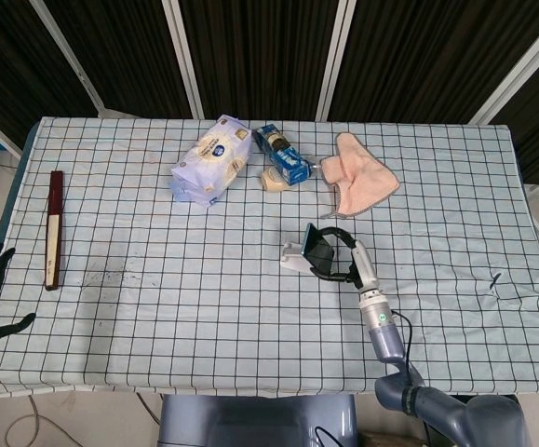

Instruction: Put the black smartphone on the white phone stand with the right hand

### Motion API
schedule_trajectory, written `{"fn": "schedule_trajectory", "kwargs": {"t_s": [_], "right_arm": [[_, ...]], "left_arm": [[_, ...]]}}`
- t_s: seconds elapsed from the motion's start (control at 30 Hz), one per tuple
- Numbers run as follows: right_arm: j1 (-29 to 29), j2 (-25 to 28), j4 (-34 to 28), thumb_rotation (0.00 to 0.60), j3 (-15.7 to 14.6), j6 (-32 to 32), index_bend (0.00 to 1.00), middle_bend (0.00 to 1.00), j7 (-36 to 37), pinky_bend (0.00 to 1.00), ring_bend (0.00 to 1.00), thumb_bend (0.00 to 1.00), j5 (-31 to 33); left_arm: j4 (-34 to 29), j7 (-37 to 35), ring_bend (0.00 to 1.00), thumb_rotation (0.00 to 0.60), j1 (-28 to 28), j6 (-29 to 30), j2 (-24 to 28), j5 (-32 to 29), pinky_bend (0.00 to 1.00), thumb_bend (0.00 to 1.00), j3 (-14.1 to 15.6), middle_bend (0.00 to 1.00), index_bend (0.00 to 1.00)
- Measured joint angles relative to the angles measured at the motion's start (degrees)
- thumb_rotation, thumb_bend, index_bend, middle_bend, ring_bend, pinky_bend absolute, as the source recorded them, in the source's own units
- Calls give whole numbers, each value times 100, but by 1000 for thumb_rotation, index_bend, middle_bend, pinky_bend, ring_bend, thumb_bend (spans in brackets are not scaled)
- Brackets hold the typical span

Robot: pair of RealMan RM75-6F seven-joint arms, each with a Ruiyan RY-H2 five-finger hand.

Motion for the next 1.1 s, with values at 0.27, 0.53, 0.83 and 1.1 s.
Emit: {"fn": "schedule_trajectory", "kwargs": {"t_s": [0.27, 0.53, 0.83, 1.1], "right_arm": [[-14, 6, -70, 600, -2, -23, 337, 278, -64, 161, 178, 291, 7], [-23, -7, -115, 600, -11, -54, 273, 227, -143, 160, 130, 143, 16], [-31, 5, -186, 600, 21, -47, 98, 100, -286, 141, 30, 34, 40], [-126, 113, -435, 600, 16, 86, 0, 1, -631, 141, 0, 6, 49]], "left_arm": [[-8, 1, 0, 600, 2, 2, 1, -2, 0, 0, 0, 0, 0], [-11, -7, 0, 600, 3, 1, 5, -10, 0, 0, -4, 0, 0], [-15, -31, 0, 600, 3, 1, 13, -6, 0, 0, -6, 0, 0], [-16, -79, 0, 600, 10, 26, 21, 36, 0, 0, 0, 0, 0]]}}
